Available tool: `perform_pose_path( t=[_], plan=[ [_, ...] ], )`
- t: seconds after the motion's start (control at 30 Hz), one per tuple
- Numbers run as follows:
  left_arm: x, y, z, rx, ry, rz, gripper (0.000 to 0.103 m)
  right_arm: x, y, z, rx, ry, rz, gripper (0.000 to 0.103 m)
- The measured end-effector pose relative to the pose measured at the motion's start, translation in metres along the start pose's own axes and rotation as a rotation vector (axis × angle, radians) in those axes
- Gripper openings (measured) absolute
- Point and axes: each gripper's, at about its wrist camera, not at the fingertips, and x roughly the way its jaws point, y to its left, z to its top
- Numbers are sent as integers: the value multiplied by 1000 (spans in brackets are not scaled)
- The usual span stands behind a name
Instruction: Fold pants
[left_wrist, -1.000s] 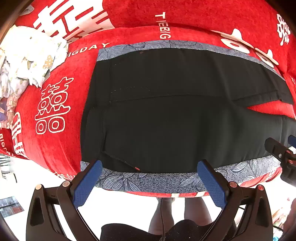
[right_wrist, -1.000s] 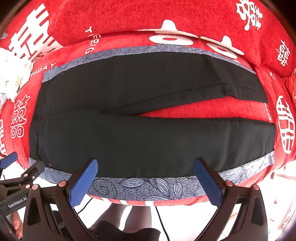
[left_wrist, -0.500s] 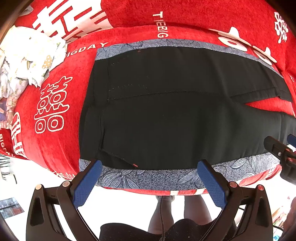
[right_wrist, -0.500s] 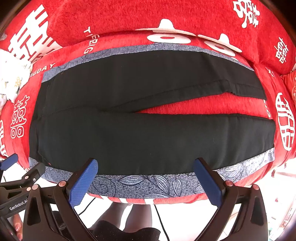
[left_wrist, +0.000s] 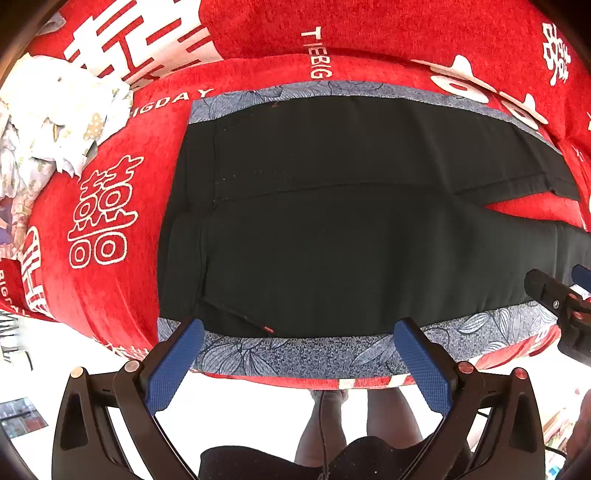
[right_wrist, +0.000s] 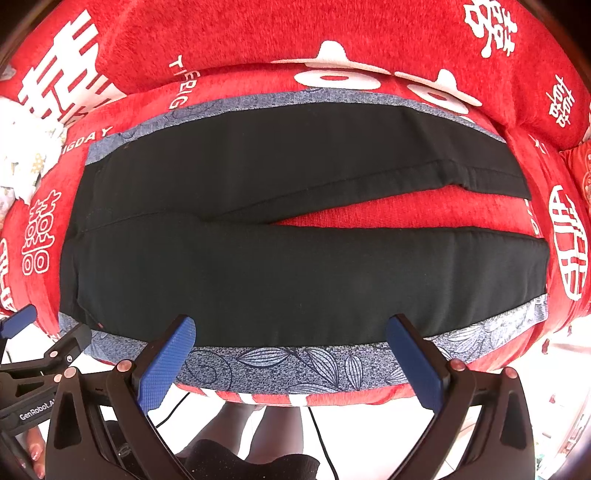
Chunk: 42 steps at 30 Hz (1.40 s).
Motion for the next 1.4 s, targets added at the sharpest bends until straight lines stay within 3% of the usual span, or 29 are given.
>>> perform_pose_path(
  t=[0.27, 0.37, 0.5, 0.63, 0.67, 0.73, 0.77, 0.9, 1.07, 1.3, 1.4],
  plan=[
    [0, 7, -4, -12, 7, -18, 103, -1, 3, -1, 4, 2, 7, 103],
    [-2, 15, -10, -27, 6, -69, 103, -2, 3, -3, 19, -1, 57, 103],
    [3, 37, -27, -50, 43, -172, 103, 6, 1, -10, 76, 37, 251, 103],
    [24, 61, -56, -28, 140, -194, 103, 28, 1, -28, 150, 123, 487, 102],
    [31, 67, -64, -17, 170, -181, 103, 36, 2, -33, 163, 145, 525, 99],
    [44, 80, -78, -21, 204, -165, 103, 57, 4, -46, 194, 205, 609, 76],
    [50, 88, -83, -45, 212, -178, 103, 68, 5, -53, 219, 246, 654, 71],
    [70, 111, -88, -200, 202, -269, 103, 111, 14, -80, 305, 367, 831, 70],
    [89, 122, -85, -349, 165, -370, 103, 148, 44, -94, 267, 414, 892, 70],
    [97, 138, -82, -427, 136, -483, 103, 148, 70, -88, 223, 263, 1030, 70],
    [99, 147, -87, -451, 130, -496, 103, 157, 86, -83, 280, 275, 1089, 70]
  ],
)
